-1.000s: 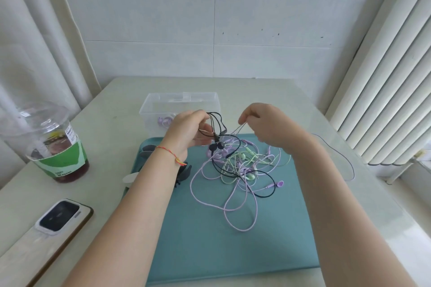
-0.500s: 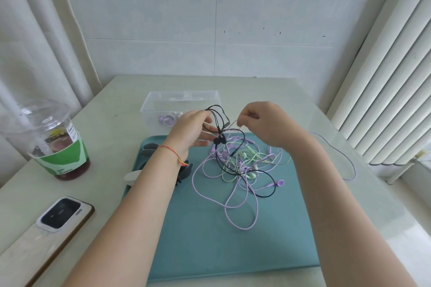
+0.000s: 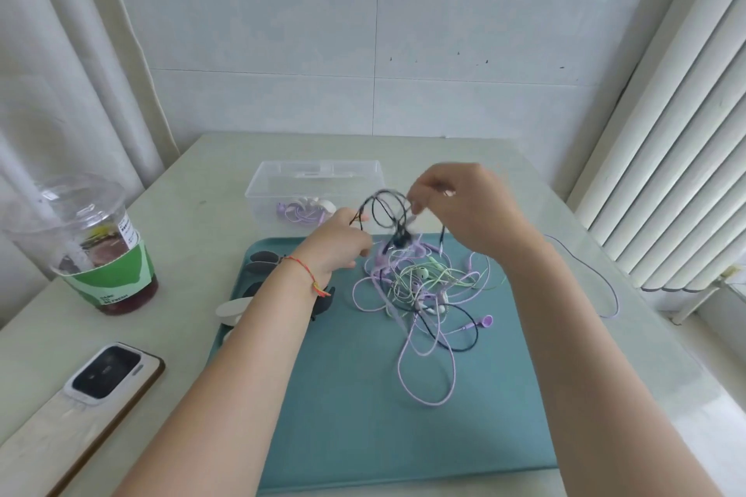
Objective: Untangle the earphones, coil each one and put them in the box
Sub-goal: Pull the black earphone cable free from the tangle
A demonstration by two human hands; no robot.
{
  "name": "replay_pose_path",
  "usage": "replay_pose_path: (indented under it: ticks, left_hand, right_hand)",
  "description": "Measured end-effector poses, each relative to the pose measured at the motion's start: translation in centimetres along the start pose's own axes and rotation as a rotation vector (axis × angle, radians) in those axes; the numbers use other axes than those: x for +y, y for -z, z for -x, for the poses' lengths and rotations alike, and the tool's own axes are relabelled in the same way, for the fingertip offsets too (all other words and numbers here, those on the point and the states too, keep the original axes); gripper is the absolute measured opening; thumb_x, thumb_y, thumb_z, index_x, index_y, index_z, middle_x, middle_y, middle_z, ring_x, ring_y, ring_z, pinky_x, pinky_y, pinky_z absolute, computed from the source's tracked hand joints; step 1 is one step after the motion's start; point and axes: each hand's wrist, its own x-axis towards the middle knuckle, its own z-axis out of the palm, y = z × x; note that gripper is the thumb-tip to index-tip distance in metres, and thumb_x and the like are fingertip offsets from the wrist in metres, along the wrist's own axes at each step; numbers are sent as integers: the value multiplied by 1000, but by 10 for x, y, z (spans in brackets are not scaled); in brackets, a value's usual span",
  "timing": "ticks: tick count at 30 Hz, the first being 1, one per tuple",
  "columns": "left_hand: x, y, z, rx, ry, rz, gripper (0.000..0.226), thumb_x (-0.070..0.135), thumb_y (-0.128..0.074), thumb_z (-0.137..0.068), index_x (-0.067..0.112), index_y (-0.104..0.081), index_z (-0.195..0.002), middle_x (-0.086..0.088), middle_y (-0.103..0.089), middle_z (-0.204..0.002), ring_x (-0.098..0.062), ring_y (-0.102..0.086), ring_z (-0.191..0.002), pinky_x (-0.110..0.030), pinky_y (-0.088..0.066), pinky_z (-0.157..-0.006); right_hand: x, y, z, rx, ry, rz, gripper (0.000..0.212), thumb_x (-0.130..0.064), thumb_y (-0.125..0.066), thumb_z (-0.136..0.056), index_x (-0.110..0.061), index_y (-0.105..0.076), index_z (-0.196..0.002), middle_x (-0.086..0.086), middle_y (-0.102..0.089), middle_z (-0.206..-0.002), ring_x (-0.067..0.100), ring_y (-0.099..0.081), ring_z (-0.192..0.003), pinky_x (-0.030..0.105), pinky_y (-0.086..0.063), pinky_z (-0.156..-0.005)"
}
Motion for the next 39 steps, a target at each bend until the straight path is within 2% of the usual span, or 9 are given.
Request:
replay_pose_path:
  ticks: [3,6,8,12,17,21,29,34,39]
  left_hand:
    - [3,0,5,16,-169,111,62,-3,-49,-78,32,-51,-130,-5,-52,-130,-15,-54,-106,-34,-45,-89]
    - [11,-1,9,9,-298,216,43,10,-52,-76,39,-68,-104,9,-65,-118,-5,-59,-100,-29,-45,-88]
    - [13,-3,10,-23,-339,192,34,8,-58,-84,36,-71,-98,12,-69,-111,-1,-60,-107,-22,-43,-93]
    - [5,-6,6,-20,-288,-97,21,11,-65,-87,32,-69,-86,2,-66,-84,-12,-60,-78,-27,-47,-79]
    - [-4,-1,2,70,-141,-471,15,11,-61,-84,25,-66,-78,6,-56,-67,-10,-45,-49,-18,-35,-46]
    - [-5,3,0,107,-126,-526,25,11,-68,-79,30,-59,-94,5,-54,-81,-13,-50,-63,-24,-38,-56]
    - [5,1,7,-70,-370,-6,48,25,-63,-68,44,-62,-113,13,-59,-125,-1,-53,-118,-26,-44,-96]
    - [5,-7,6,-152,-424,-24,34,13,-69,-78,39,-67,-100,6,-70,-108,-11,-65,-103,-25,-48,-95]
    - [-1,-6,4,-33,-260,-390,25,20,-76,-74,27,-68,-97,7,-61,-78,-13,-56,-73,-22,-44,-66]
  right_hand:
    - [3,-1,0,-23,-27,41,11,-26,-63,-91,-22,-72,-87,-13,-67,-82,3,-55,-77,10,-37,-65]
    - [2,-6,0,-26,-20,41,12,-27,-64,-90,-20,-73,-87,-13,-68,-81,5,-57,-77,19,-39,-68]
    - [3,-6,0,-12,-15,12,12,-25,-63,-90,-20,-74,-87,-12,-69,-84,-1,-56,-76,10,-38,-66]
    - [7,-4,-3,76,-18,-68,12,-20,-62,-90,-20,-73,-87,-12,-69,-86,-13,-51,-62,6,-35,-59]
    - [13,-1,-6,250,-52,-160,13,-19,-57,-92,-20,-69,-87,-13,-69,-90,9,-51,-58,13,-35,-54]
    - [13,-7,-6,330,-56,-207,13,-15,-52,-95,-15,-65,-92,-10,-69,-92,19,-46,-53,26,-38,-55]
    - [-1,-9,1,104,-4,-254,23,-12,-52,-94,-24,-59,-76,-5,-72,-88,-8,-53,-51,19,-35,-56]
    - [-5,-8,1,114,17,-335,19,-11,-49,-96,-20,-58,-81,-3,-73,-83,5,-49,-43,24,-36,-53]
    - [-7,-4,3,243,11,-413,13,-13,-46,-99,-15,-55,-89,-7,-71,-97,21,-44,-44,21,-38,-44]
